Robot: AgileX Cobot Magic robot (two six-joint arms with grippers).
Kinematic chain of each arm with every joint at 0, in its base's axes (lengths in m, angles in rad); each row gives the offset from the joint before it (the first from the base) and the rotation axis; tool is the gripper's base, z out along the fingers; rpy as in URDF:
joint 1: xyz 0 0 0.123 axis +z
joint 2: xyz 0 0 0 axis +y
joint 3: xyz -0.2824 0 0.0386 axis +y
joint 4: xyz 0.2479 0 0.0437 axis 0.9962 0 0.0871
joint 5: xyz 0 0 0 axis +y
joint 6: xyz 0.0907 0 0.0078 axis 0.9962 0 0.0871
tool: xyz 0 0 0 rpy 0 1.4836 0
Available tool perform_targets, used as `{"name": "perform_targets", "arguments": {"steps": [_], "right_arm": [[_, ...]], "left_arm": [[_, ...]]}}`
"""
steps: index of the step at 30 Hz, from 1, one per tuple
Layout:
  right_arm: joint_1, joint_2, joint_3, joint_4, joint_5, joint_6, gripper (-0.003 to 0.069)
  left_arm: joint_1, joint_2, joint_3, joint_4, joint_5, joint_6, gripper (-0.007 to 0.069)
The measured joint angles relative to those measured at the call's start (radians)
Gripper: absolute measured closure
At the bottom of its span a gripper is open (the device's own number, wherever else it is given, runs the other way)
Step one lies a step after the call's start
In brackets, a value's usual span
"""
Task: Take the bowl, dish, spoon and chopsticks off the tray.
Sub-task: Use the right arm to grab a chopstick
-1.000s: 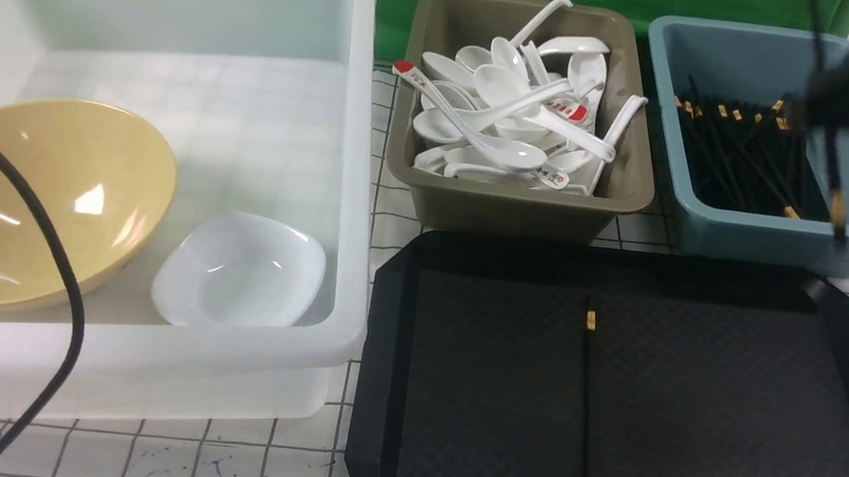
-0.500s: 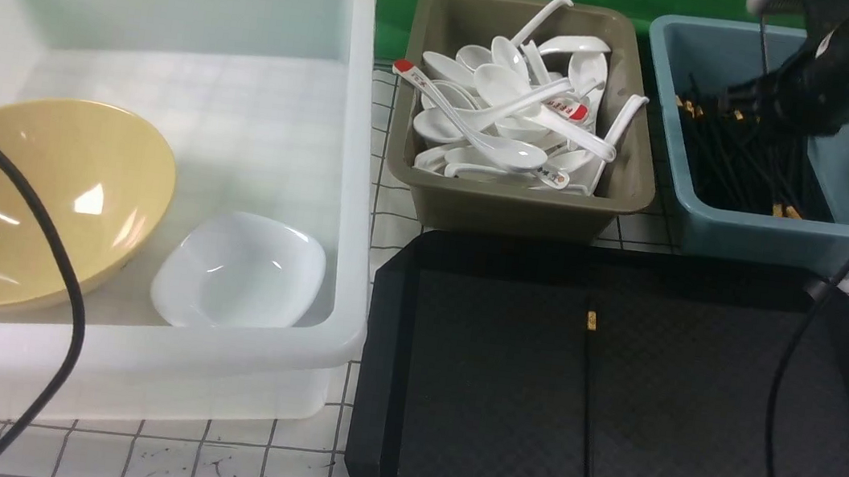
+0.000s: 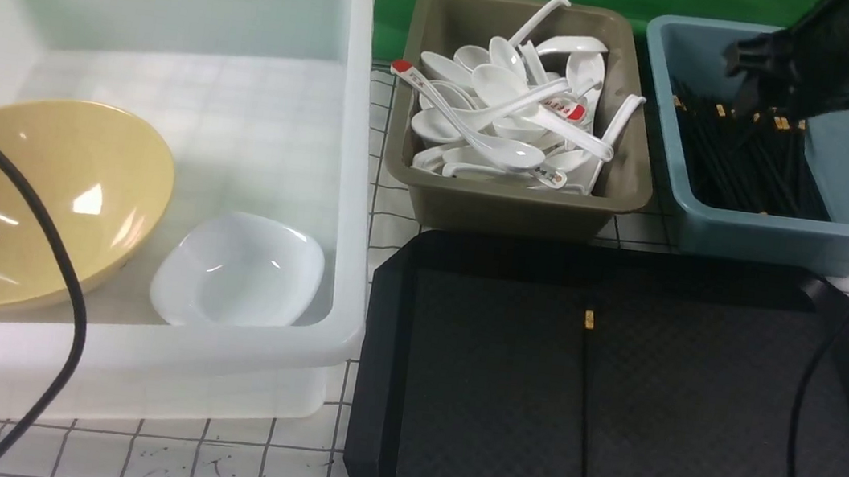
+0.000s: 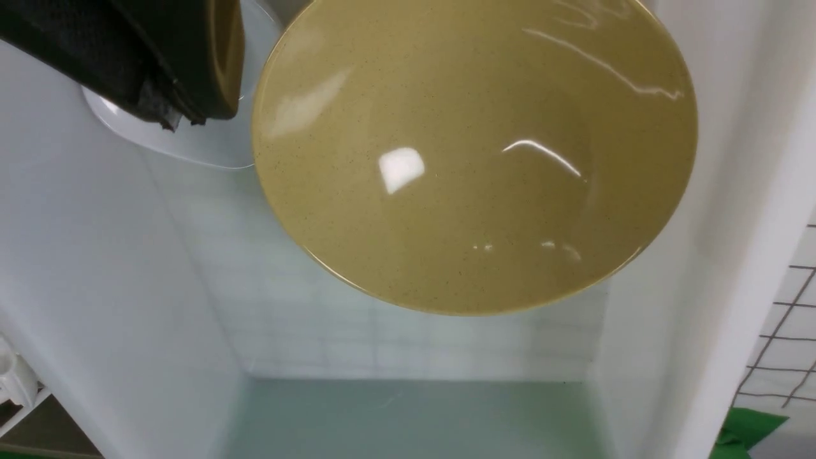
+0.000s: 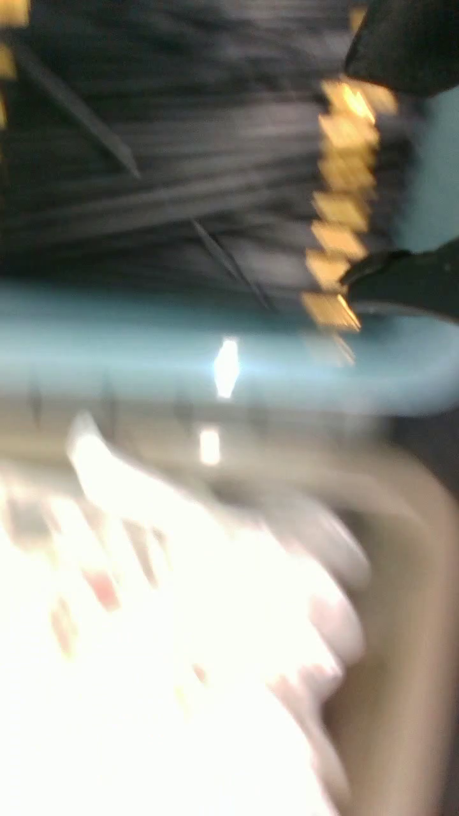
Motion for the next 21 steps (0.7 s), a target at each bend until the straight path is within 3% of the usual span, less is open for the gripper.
{"name": "perform_targets", "arguments": {"steps": [1, 4, 9, 14, 21], "right_arm": [[0.008, -0.007, 0.023, 0.002, 0.002, -0.006, 0.0225], [0.174, -0.100, 0.272, 0.035, -0.020, -0.010, 0.0225], [0.304, -0.086, 0.512, 0.025, -0.149, 0.031, 0.0225], [0.338, -0.035, 0.561, -0.083, -0.221, 0.140, 0.0262], [0.348, 0.006, 0.559, -0.120, -0.237, 0.162, 0.0437]], "left_arm": [[0.000, 0.000, 0.000, 0.000, 0.000, 0.000, 0.0631], [0.000, 0.000, 0.000, -0.018, 0.000, 0.000, 0.0631], [0.000, 0.000, 0.000, -0.027, 0.006, 0.001, 0.0631], [0.000, 0.000, 0.000, -0.027, 0.008, 0.001, 0.0631], [0.000, 0.000, 0.000, -0.037, 0.008, 0.009, 0.0631]]}}
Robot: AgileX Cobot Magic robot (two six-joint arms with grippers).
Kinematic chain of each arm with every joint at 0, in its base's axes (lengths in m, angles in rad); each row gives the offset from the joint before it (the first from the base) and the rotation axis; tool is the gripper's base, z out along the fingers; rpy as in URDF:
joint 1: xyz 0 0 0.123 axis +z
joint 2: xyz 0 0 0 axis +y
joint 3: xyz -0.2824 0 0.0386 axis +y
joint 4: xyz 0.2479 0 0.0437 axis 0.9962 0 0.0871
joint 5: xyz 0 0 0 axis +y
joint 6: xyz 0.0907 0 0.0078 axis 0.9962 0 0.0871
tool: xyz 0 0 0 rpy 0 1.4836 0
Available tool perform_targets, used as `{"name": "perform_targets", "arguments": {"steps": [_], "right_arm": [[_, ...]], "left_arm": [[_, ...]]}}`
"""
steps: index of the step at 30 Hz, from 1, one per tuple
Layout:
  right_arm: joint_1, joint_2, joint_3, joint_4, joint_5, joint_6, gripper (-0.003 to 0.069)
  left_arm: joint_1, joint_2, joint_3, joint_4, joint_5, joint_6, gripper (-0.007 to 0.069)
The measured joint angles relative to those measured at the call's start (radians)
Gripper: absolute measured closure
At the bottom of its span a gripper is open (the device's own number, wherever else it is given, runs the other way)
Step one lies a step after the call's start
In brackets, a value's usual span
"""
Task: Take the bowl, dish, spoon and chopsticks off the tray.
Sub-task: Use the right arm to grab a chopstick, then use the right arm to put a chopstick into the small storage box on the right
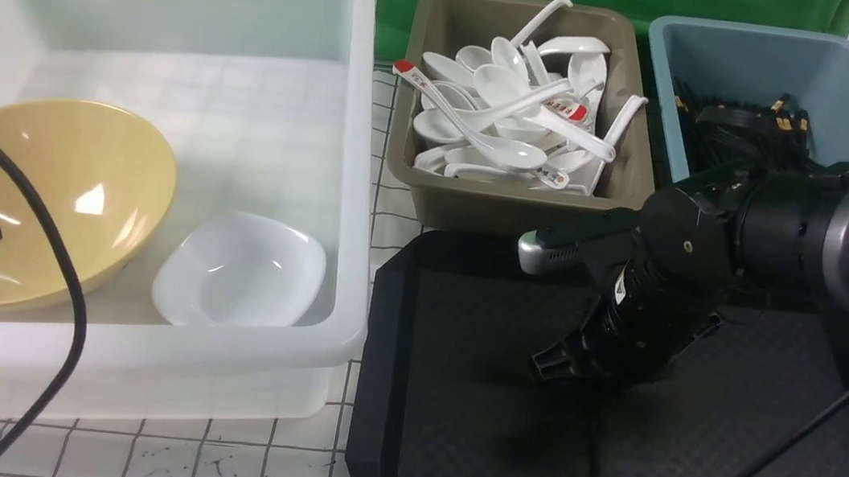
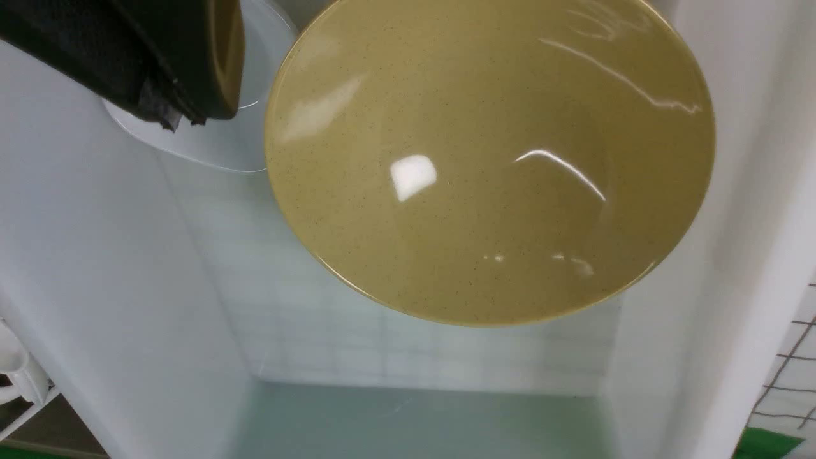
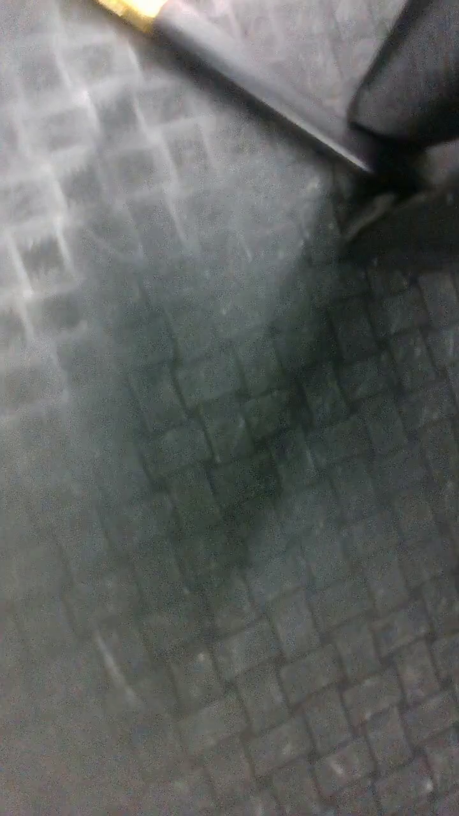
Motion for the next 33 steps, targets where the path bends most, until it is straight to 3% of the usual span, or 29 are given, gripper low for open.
{"name": "perform_targets", "arguments": {"steps": [5, 13, 18, 21, 24, 28, 33], "right_arm": [[0.028, 0.000, -0.005, -0.013, 0.002, -0.061, 0.0584], [0.075, -0.142, 0.008, -0.030, 0.006, -0.089, 0.0585], [0.061, -0.354, -0.035, -0.162, -0.040, -0.083, 0.0585], [0.001, -0.419, -0.115, -0.270, -0.136, -0.049, 0.0585], [-0.172, -0.375, -0.304, -0.344, -0.248, -0.008, 0.0585], [-0.314, -0.187, -0.486, -0.313, -0.234, -0.006, 0.0585], [-0.394, 0.049, -0.594, -0.211, -0.200, -0.009, 0.0585]], "left_arm": [[0.000, 0.000, 0.000, -0.002, 0.000, 0.006, 0.0631], [0.000, 0.000, 0.000, -0.002, 0.000, 0.006, 0.0631], [0.000, 0.000, 0.000, -0.003, -0.001, 0.006, 0.0631], [0.000, 0.000, 0.000, -0.004, -0.001, 0.006, 0.0631], [0.000, 0.000, 0.000, -0.005, -0.001, 0.006, 0.0631], [0.000, 0.000, 0.000, -0.005, -0.001, 0.006, 0.0631], [0.000, 0.000, 0.000, -0.006, 0.006, 0.006, 0.0631]]}}
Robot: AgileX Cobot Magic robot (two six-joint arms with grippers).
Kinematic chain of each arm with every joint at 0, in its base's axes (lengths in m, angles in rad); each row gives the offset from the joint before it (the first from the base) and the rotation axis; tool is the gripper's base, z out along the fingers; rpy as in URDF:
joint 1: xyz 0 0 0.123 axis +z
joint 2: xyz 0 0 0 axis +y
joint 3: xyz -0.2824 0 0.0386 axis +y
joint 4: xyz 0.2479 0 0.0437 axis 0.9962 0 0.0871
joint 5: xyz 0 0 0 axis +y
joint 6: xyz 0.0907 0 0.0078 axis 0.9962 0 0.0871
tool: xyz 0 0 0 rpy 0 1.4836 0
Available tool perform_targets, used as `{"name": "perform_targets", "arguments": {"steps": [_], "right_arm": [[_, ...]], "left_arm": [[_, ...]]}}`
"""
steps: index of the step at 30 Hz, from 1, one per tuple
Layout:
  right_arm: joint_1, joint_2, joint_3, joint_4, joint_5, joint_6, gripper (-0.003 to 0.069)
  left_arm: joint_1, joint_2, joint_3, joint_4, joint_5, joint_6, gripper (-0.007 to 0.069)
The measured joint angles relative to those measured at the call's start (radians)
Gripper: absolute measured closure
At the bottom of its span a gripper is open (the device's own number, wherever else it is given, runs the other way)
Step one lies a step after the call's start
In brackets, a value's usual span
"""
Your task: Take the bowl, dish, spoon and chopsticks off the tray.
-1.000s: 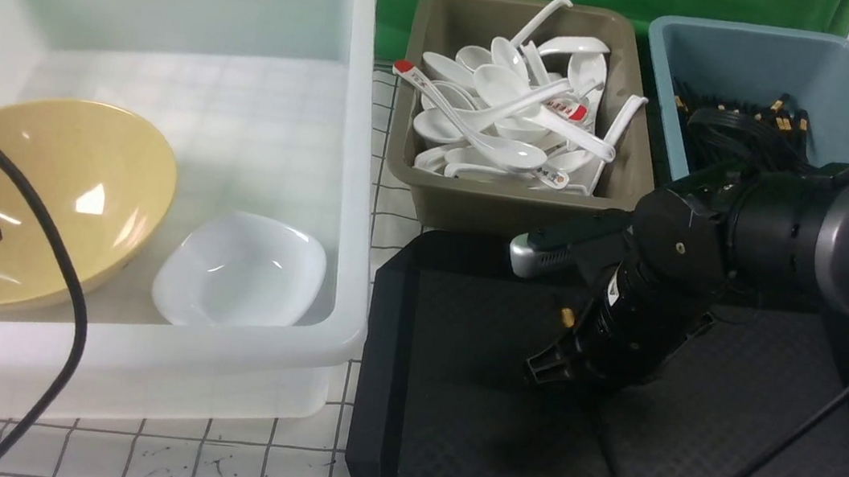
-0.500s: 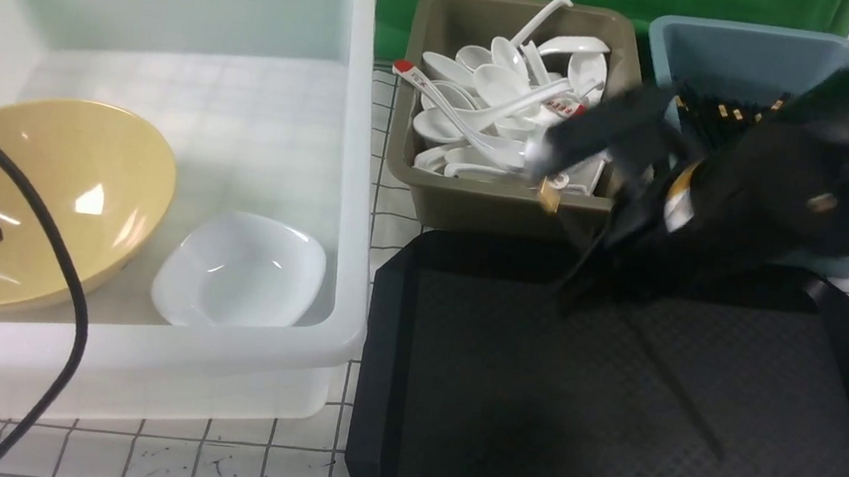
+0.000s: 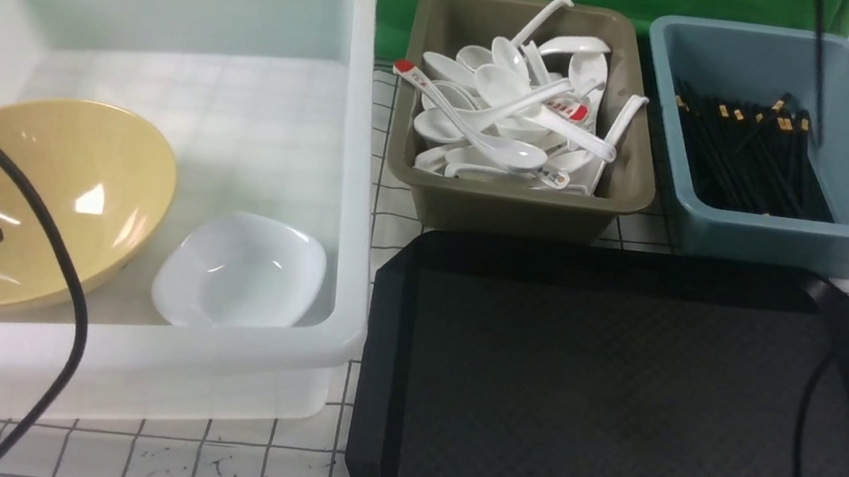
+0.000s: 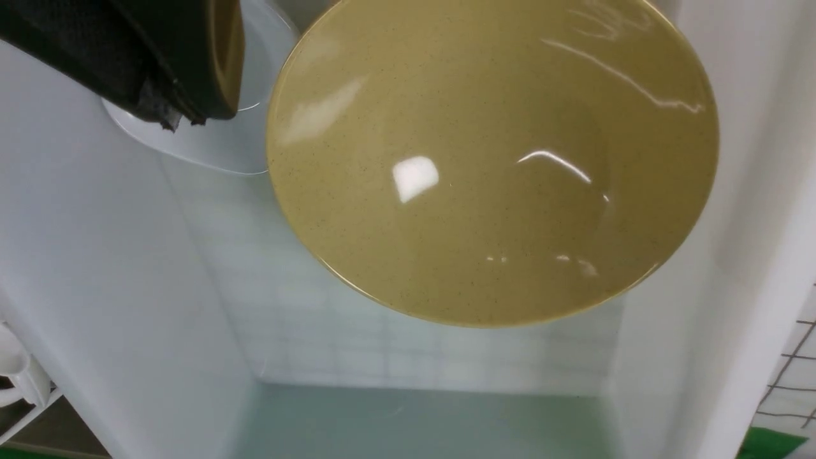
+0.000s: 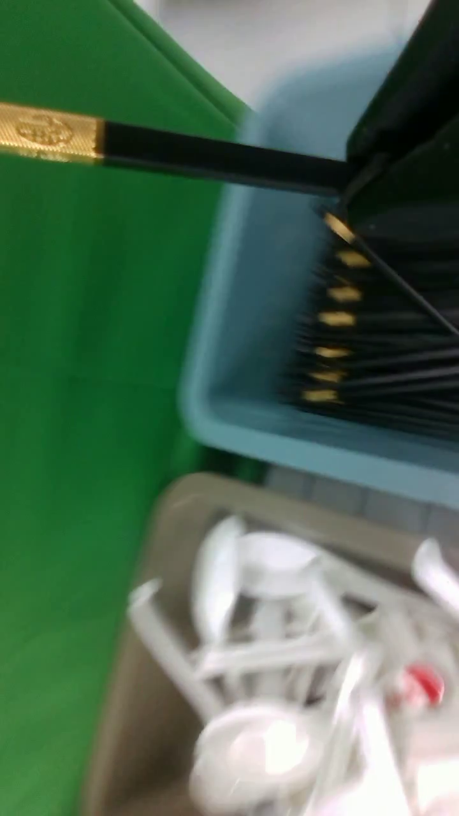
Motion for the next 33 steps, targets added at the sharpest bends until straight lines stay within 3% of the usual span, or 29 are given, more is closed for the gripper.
{"name": "perform_targets", "arguments": {"steps": [8, 11, 14, 18, 23, 25, 27, 32, 33], "right_arm": [[-0.049, 0.242, -0.107, 0.079, 0.128, 0.026, 0.0554], [-0.051, 0.246, -0.124, 0.091, 0.198, 0.012, 0.0496], [-0.051, 0.226, -0.187, 0.100, 0.307, -0.040, 0.0362], [-0.051, 0.126, -0.206, 0.136, 0.366, -0.101, 0.0314], [-0.046, -0.139, -0.207, 0.262, 0.409, -0.252, 0.0421], [-0.035, -0.295, -0.163, 0.293, 0.410, -0.289, 0.0529], [-0.022, -0.392, -0.101, 0.304, 0.404, -0.294, 0.0588], [0.012, -0.651, 0.180, 0.309, 0.299, -0.297, 0.0623], [0.027, -0.763, 0.327, 0.310, 0.240, -0.303, 0.0623]], "left_arm": [[0.000, 0.000, 0.000, -0.002, 0.078, 0.000, 0.0631], [0.000, 0.000, 0.000, -0.002, 0.099, 0.000, 0.0631], [0.000, 0.000, 0.000, -0.002, 0.119, 0.001, 0.0631], [0.000, 0.000, 0.000, -0.002, 0.121, 0.000, 0.0631], [0.000, 0.000, 0.001, -0.002, 0.121, 0.003, 0.0631], [0.000, 0.000, 0.001, -0.002, 0.121, 0.003, 0.0631], [0.000, 0.000, 0.001, -0.002, 0.121, 0.003, 0.0631], [0.000, 0.000, 0.001, -0.002, 0.121, 0.003, 0.0631], [0.000, 0.000, 0.001, -0.002, 0.121, 0.003, 0.0631]]}}
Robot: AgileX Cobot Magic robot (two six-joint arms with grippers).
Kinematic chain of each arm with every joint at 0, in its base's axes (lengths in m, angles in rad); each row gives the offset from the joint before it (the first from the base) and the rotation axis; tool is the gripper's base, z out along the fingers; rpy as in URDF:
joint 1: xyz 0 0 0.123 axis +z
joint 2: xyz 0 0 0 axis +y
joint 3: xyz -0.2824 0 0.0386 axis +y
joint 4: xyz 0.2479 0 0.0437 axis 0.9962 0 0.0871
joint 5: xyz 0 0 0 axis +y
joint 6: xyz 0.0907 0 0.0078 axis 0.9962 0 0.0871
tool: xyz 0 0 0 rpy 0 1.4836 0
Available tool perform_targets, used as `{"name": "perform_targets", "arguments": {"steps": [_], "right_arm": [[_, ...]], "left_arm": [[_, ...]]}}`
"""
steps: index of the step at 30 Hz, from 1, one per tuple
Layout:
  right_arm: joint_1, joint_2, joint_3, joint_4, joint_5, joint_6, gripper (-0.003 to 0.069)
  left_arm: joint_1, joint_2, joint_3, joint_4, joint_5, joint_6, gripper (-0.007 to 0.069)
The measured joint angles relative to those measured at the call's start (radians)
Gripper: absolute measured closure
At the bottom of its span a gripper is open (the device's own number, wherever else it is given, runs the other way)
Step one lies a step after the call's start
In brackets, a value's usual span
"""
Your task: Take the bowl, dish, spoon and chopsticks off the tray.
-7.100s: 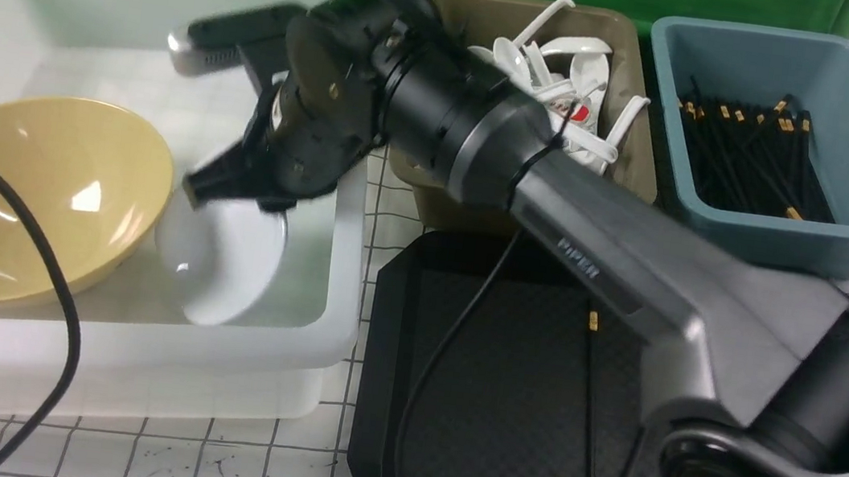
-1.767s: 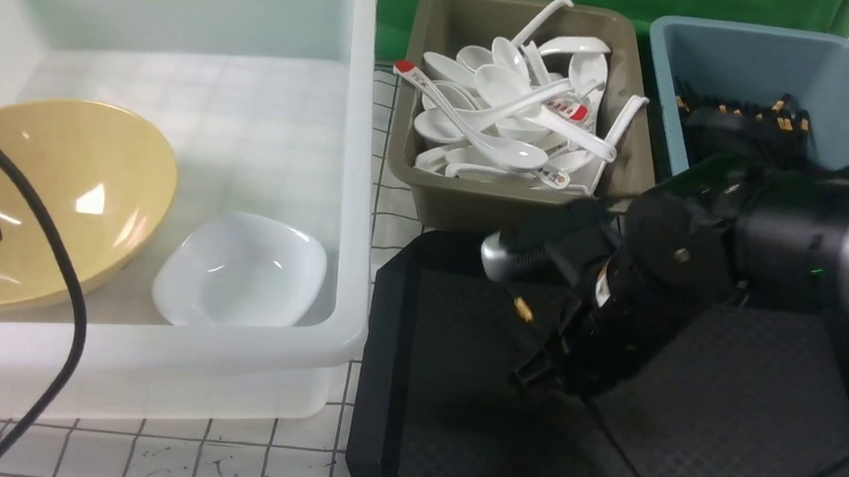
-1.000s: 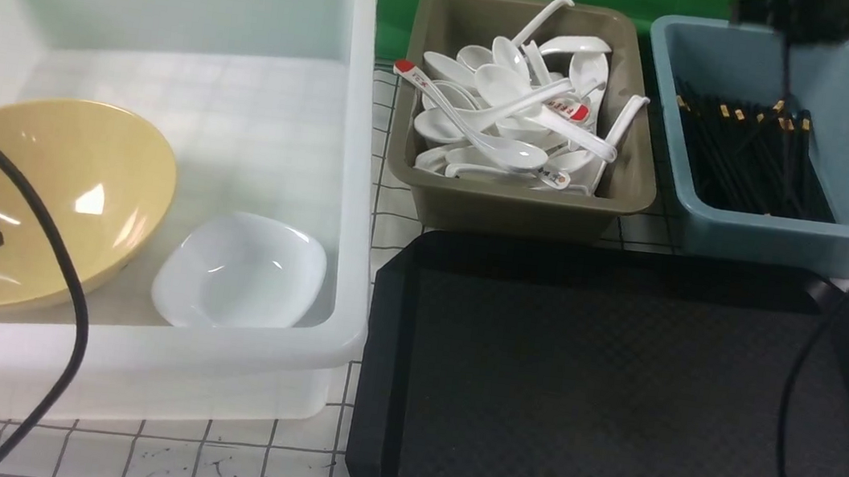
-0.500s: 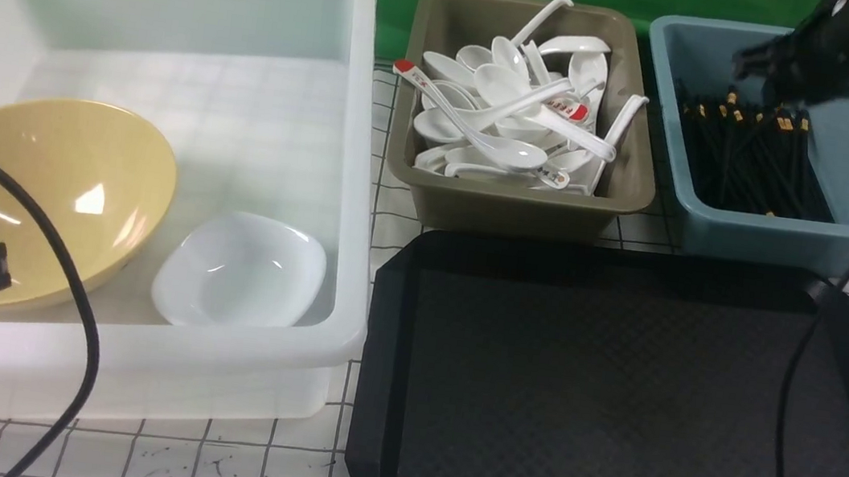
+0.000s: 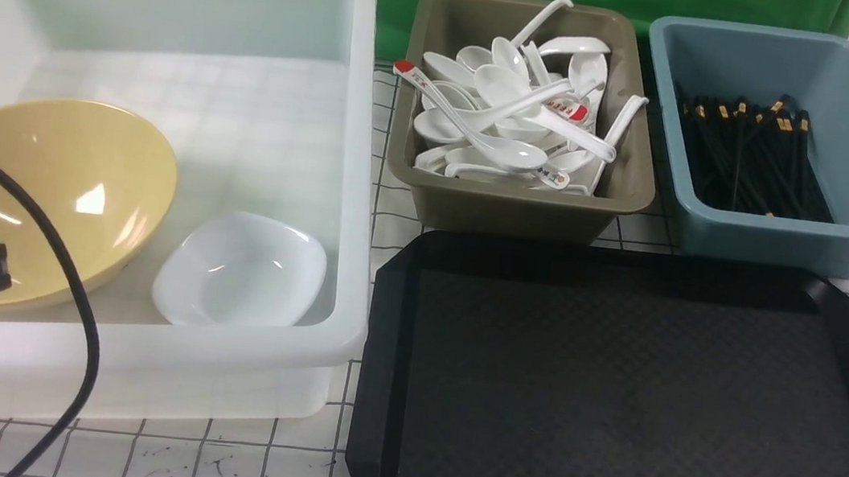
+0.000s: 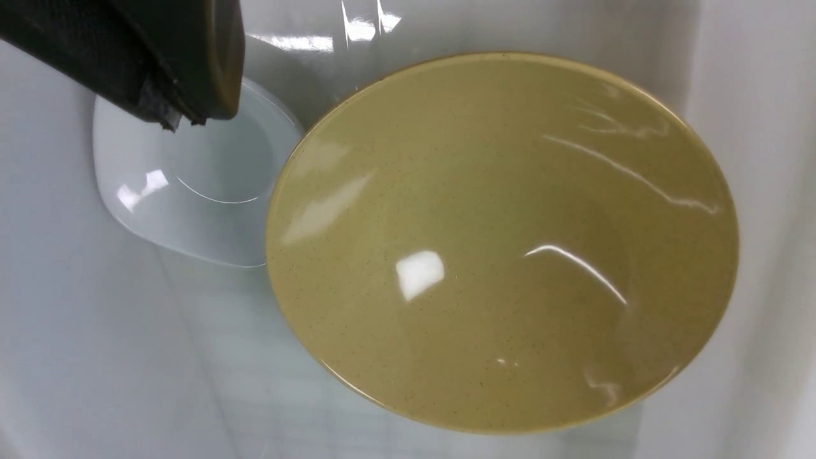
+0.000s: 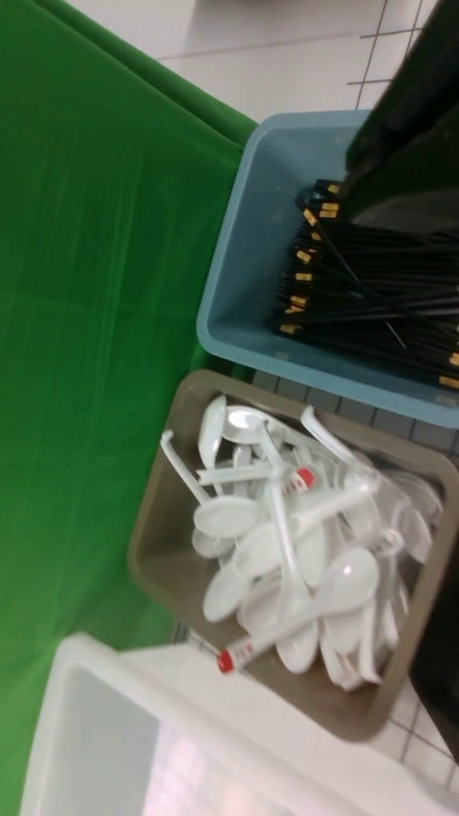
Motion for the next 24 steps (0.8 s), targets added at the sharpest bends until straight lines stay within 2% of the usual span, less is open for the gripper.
{"name": "perform_targets", "arguments": {"steps": [1, 2, 5, 10, 13, 16, 17, 21, 24], "right_arm": [[0.008, -0.086, 0.137, 0.002, -0.069, -0.011, 0.0623], [0.009, -0.100, 0.137, 0.002, -0.080, -0.012, 0.0623], [0.011, -0.336, 0.489, -0.005, -0.295, -0.016, 0.0623], [0.011, -0.568, 0.850, -0.008, -0.466, -0.024, 0.0623], [0.002, -0.743, 1.067, -0.028, -0.490, -0.032, 0.0623], [-0.008, -0.854, 1.167, -0.042, -0.491, -0.008, 0.0623], [-0.015, -0.963, 1.243, -0.042, -0.471, 0.061, 0.0622], [-0.018, -1.117, 1.310, -0.026, -0.421, 0.150, 0.0622], [-0.018, -1.185, 1.335, -0.042, -0.417, 0.161, 0.0622]], "left_arm": [[0.000, 0.000, 0.000, 0.000, 0.000, 0.000, 0.0631], [0.000, 0.000, 0.000, 0.000, 0.000, 0.000, 0.0631], [0.000, 0.000, 0.000, 0.000, 0.000, 0.000, 0.0631], [0.000, 0.000, 0.000, 0.000, 0.000, 0.000, 0.0631], [0.000, 0.000, 0.000, 0.000, 0.000, 0.000, 0.0631], [0.000, 0.000, 0.001, 0.000, 0.000, 0.000, 0.0631], [0.000, 0.000, 0.001, 0.000, 0.000, 0.000, 0.0631], [0.000, 0.000, 0.001, 0.000, 0.000, 0.000, 0.0631], [0.000, 0.000, 0.001, 0.000, 0.000, 0.000, 0.0631]]}}
